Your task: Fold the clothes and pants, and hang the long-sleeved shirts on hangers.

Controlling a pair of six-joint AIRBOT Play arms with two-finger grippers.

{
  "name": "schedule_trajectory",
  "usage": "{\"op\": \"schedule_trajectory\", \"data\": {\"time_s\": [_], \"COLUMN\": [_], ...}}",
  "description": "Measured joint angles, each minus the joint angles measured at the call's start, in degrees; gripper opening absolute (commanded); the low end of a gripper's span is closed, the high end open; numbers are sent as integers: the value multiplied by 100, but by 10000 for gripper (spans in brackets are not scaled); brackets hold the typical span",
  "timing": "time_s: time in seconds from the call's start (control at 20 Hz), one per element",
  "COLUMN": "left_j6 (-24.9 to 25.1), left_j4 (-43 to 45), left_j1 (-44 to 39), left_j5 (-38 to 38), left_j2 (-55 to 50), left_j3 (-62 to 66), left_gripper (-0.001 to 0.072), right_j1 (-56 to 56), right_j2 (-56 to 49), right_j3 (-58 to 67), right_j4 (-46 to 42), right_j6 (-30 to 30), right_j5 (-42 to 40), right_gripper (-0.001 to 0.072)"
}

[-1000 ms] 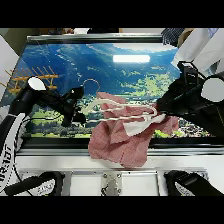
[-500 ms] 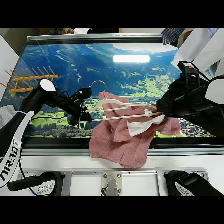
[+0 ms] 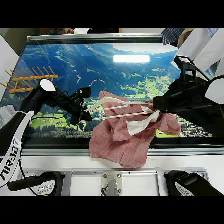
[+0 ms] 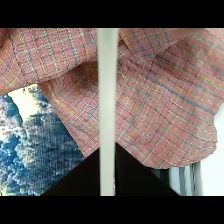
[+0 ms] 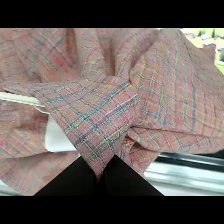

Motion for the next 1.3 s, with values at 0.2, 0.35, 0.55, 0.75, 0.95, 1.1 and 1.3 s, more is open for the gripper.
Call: {"op": "schedule_trajectory", "data": {"time_s": [0.2, 0.35, 0.55, 0.75, 0.95, 1.1, 1.3], "left_j6": [-2, -2, -2, 7, 109, 155, 197], "left_j4": [-2, -4, -9, -9, 0, 24, 48], "left_j1": [2, 2, 2, 2, 2, 13, 140], "left_j5": [11, 11, 11, 2, -166, -313, -402], "left_j2": [0, 0, 0, 0, 2, 101, 326], "left_j3": [0, 0, 0, 0, 2, 2, 2], "left_gripper": [14, 14, 14, 13, 13, 13, 13], "right_j1": [85, 326, 730, 999, 1078, 1091, 1099], "right_j2": [0, 0, -4, -129, -376, -553, -756], "right_j3": [0, 0, 0, 0, 184, 498, 938], "right_j4": [271, 374, 439, 601, 892, 879, 575], "right_j6": [-157, -240, -282, -330, -553, -656, -710], "right_j5": [-396, -752, -1377, -1770, -1902, -1849, -1464], "right_gripper": [15, 15, 15, 15, 15, 15, 15]}}
